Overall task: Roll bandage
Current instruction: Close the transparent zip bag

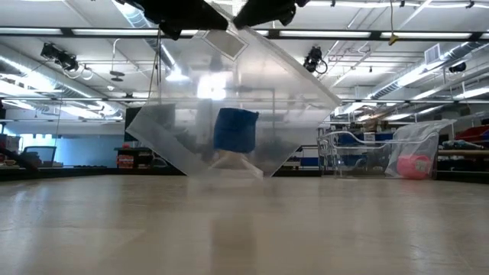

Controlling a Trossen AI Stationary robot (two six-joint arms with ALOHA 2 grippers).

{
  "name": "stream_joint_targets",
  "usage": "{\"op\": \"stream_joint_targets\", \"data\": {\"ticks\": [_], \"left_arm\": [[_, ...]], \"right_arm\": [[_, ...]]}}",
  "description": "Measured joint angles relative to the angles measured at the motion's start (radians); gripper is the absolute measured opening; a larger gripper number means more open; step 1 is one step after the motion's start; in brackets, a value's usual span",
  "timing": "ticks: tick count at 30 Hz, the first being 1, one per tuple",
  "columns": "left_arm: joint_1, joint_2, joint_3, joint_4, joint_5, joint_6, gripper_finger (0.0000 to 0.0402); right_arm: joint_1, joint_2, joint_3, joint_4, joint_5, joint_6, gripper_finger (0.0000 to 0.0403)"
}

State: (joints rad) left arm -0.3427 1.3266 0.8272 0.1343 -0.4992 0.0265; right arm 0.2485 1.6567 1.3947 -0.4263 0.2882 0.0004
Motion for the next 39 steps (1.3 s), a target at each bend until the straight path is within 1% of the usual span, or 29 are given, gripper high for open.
{"op": "stream_joint_targets", "data": {"ticks": [18,29,34,36,39], "left_arm": [[-0.006,-0.042,0.002,0.037,0.003,0.023,0.0001],[-0.012,-0.067,0.002,0.034,0.007,0.027,0.0001],[-0.019,-0.074,0.002,0.035,0.007,0.034,0.0001],[-0.019,-0.074,0.002,0.032,0.007,0.034,0.0001],[-0.019,-0.074,0.002,0.031,0.006,0.034,0.0001]], "right_arm": [[0.012,-0.021,-0.003,-0.316,0.007,0.136,0.0019],[0.033,-0.021,-0.003,-0.447,0.007,0.196,0.0022],[0.043,-0.022,-0.003,-0.480,0.008,0.215,0.0024],[0.046,-0.022,-0.003,-0.482,0.020,0.222,0.0028],[0.059,-0.024,-0.003,-0.493,0.067,0.239,0.0042]]}}
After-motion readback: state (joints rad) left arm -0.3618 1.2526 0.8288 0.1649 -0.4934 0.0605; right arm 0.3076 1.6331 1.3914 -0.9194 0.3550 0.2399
